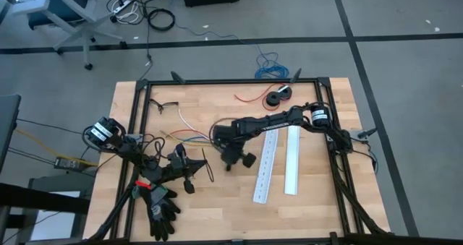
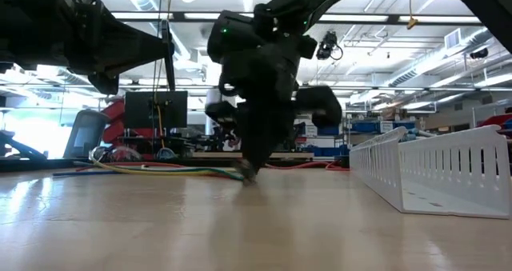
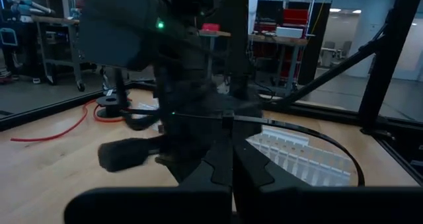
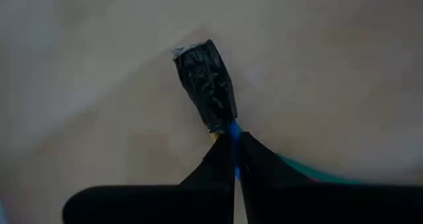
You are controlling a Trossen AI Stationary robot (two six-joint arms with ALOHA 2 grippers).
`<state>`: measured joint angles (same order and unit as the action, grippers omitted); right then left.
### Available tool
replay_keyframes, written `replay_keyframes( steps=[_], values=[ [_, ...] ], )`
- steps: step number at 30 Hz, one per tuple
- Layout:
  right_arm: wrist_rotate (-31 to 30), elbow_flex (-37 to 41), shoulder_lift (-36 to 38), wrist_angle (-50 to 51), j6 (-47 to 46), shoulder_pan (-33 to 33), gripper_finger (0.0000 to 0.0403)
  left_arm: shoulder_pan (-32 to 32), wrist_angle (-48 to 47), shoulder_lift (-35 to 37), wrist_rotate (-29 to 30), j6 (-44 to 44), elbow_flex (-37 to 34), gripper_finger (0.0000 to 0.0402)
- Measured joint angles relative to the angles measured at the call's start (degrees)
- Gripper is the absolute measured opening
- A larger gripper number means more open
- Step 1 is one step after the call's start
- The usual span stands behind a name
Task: Ziptie cables
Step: Wrap the cable wires with the black zip tie
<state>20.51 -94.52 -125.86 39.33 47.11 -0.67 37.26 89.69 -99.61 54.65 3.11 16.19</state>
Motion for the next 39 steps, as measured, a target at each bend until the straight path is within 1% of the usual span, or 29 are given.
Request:
replay_keyframes(
  steps=[2, 7, 11, 12, 15, 17, 21, 24, 29, 31, 35, 39],
  values=[
    [0.03, -0.01, 0.00, 0.41, -10.15, -0.62, 0.0001, -0.01, -0.04, 0.00, 0.01, -0.04, 0.00, 0.0000],
    [0.26, -0.11, 0.04, 1.65, -29.04, -1.33, 0.0001, -0.08, -0.47, -0.01, 0.15, -0.13, 0.00, 0.0000],
    [-0.44, -0.11, 0.12, 1.24, -37.83, -1.03, 0.0000, -0.13, -1.25, 0.00, 1.73, -1.53, 0.00, 0.0000],
    [-0.78, -0.13, 0.13, 1.28, -39.27, -0.89, 0.0000, -0.13, -1.75, 0.00, 2.87, -1.57, 0.00, 0.0000],
    [-1.20, -0.15, 0.20, 2.04, -41.32, -0.78, 0.0000, -0.13, -4.38, 0.00, 4.84, -1.43, 0.00, 0.0000],
    [-1.48, -0.19, 0.22, 2.78, -42.06, -0.63, 0.0000, -0.17, -5.90, 0.00, 5.12, -1.16, 0.00, 0.0000],
    [-4.83, -0.31, 0.50, 6.36, -42.61, -0.52, 0.0000, -1.17, -6.41, 0.00, 5.18, -1.07, 0.00, 0.0000],
    [-5.65, -0.20, 0.56, 9.16, -43.04, -0.69, 0.0000, -2.20, -8.13, 0.00, 5.18, 0.27, 0.00, 0.0000],
    [-11.63, -0.20, 1.28, 11.49, -43.08, -0.60, 0.0000, -3.22, -10.41, -0.02, 4.42, 3.05, 0.00, 0.0000],
    [-13.32, -0.20, 1.63, 11.31, -42.97, -0.78, 0.0000, -3.23, -10.41, -0.01, 4.35, 3.15, 0.00, 0.0000],
    [-13.72, -0.13, 2.22, 9.76, -40.92, -0.55, 0.0000, -3.24, -10.46, -0.02, 4.25, 3.17, 0.00, 0.0000],
    [-13.37, -0.09, 2.90, 5.18, -39.72, 0.37, 0.0000, -3.24, -10.49, -0.02, 4.23, 3.17, 0.00, 0.0000]
  ],
)
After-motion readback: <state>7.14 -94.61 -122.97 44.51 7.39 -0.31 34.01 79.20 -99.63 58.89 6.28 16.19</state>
